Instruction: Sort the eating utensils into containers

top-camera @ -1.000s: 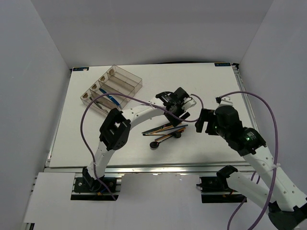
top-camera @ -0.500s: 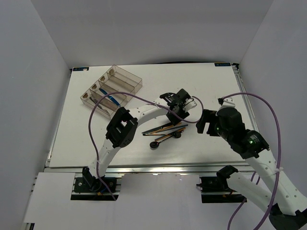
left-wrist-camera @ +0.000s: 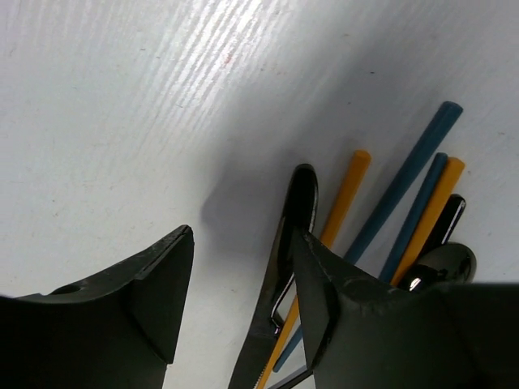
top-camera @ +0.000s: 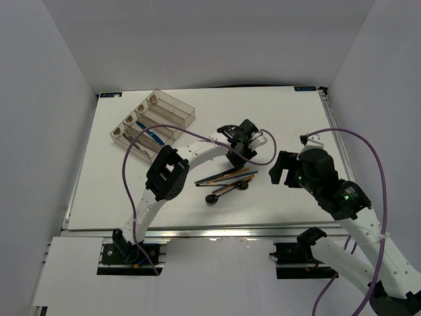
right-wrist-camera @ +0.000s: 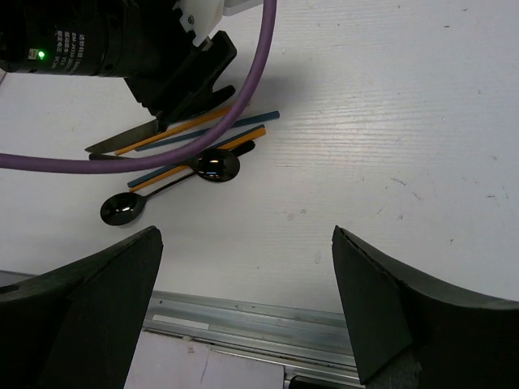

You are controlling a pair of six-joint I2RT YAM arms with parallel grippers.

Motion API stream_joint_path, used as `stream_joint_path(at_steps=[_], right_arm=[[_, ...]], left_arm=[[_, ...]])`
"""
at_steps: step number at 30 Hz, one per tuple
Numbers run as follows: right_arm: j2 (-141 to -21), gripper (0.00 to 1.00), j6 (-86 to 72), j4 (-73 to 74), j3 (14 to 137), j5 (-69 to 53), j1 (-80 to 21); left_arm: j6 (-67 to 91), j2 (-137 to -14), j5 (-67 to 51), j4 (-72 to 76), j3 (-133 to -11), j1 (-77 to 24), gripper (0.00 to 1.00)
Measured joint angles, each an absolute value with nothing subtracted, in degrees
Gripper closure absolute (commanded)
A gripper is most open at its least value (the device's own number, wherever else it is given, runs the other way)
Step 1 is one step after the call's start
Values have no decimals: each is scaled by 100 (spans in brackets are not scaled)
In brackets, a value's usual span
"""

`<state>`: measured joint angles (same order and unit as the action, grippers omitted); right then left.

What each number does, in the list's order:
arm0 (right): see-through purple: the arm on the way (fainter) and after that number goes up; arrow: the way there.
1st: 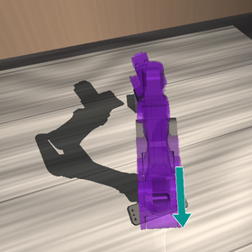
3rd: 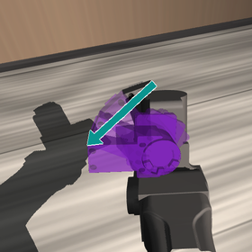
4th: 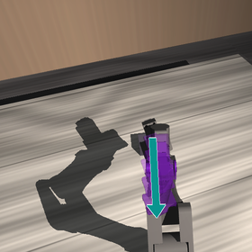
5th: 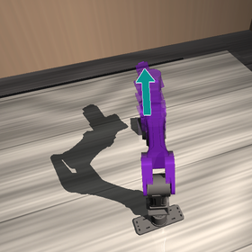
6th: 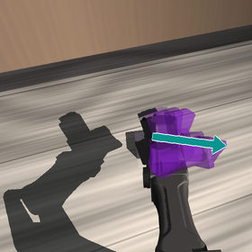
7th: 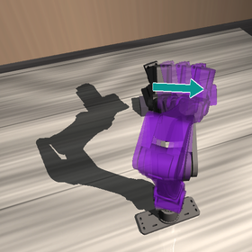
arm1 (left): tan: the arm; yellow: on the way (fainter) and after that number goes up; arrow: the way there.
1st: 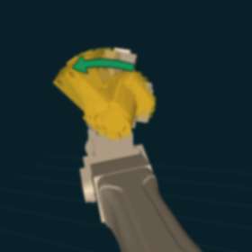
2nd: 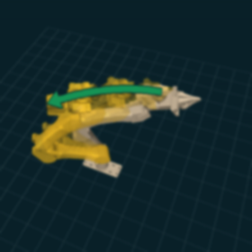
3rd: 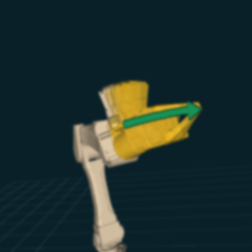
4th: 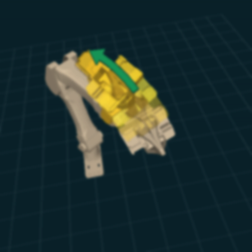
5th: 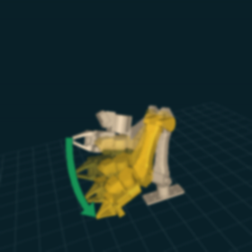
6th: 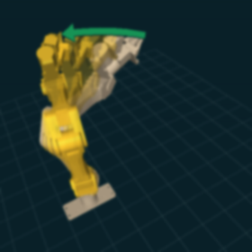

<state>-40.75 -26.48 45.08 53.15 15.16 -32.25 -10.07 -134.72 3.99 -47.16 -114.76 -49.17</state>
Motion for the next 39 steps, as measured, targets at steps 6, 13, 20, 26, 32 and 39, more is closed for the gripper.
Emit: stream_joint_path(at_steps=[6, 13, 20, 26, 32, 39], right_arm=[[-4075, 11, -2635, 4508, 5315, 1459, -3225], [-4075, 11, -2630, 4506, 5315, 1417, -3225], [-4082, 11, -2604, 4501, 5315, 1372, -3225], [-4097, 11, -2543, 4451, 5286, 1297, -3225], [-4292, 11, -2456, 4141, 4980, 1011, -3225], [-4821, 11, -2309, 3555, 4687, 655, -3225]], left_arm=[[-1004, -13472, 316, -4619, -11419, -4805, 42], [-978, -13476, 172, -4582, -11251, -4775, 45], [-888, -13456, 97, -4392, -11159, -4772, 44], [-694, -13423, 226, -4198, -11089, -4768, 35], [-115, -13087, 655, -3962, -10700, -4622, 30], [687, -11697, 1280, -3854, -10213, -3876, 14]])
